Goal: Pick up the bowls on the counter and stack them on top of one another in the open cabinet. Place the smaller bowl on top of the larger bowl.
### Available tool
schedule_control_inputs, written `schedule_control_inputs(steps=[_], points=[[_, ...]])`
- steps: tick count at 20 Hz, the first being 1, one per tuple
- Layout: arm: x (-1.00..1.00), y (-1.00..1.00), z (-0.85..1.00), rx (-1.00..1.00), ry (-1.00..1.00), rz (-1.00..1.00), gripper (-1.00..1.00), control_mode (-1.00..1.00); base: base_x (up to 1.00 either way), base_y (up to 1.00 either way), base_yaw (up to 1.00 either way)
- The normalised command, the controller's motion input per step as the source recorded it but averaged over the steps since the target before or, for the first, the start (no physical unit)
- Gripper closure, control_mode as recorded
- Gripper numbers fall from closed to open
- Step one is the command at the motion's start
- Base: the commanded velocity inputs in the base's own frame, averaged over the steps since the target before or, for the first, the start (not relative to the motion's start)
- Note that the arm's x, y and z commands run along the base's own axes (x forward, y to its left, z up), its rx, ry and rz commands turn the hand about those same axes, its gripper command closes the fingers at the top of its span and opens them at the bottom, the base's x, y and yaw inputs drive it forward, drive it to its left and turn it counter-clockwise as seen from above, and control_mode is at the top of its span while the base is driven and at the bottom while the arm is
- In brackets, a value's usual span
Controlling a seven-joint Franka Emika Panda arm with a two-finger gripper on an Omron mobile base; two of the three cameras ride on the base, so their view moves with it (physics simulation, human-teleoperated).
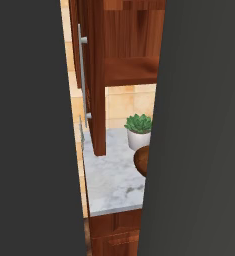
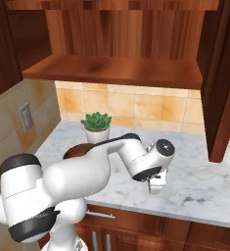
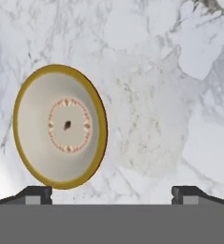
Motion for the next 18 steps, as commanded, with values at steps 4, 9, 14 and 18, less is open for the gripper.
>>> schedule_control_inputs(steps=[4, 9, 14, 18], points=[[0.21, -0.12, -0.19, 0.08, 0.00, -0.02, -1.00, -1.00, 0.00, 0.00, 0.00], [0.23, -0.14, -0.20, 0.08, 0.00, -0.01, -1.00, -1.00, 0.00, 0.00, 0.00], [0.19, -0.13, -0.17, 0.08, 0.00, -0.01, -1.00, -1.00, 0.00, 0.00, 0.00], [0.10, -0.13, -0.11, 0.08, 0.00, 0.00, -1.00, -1.00, 0.00, 0.00, 0.00]])
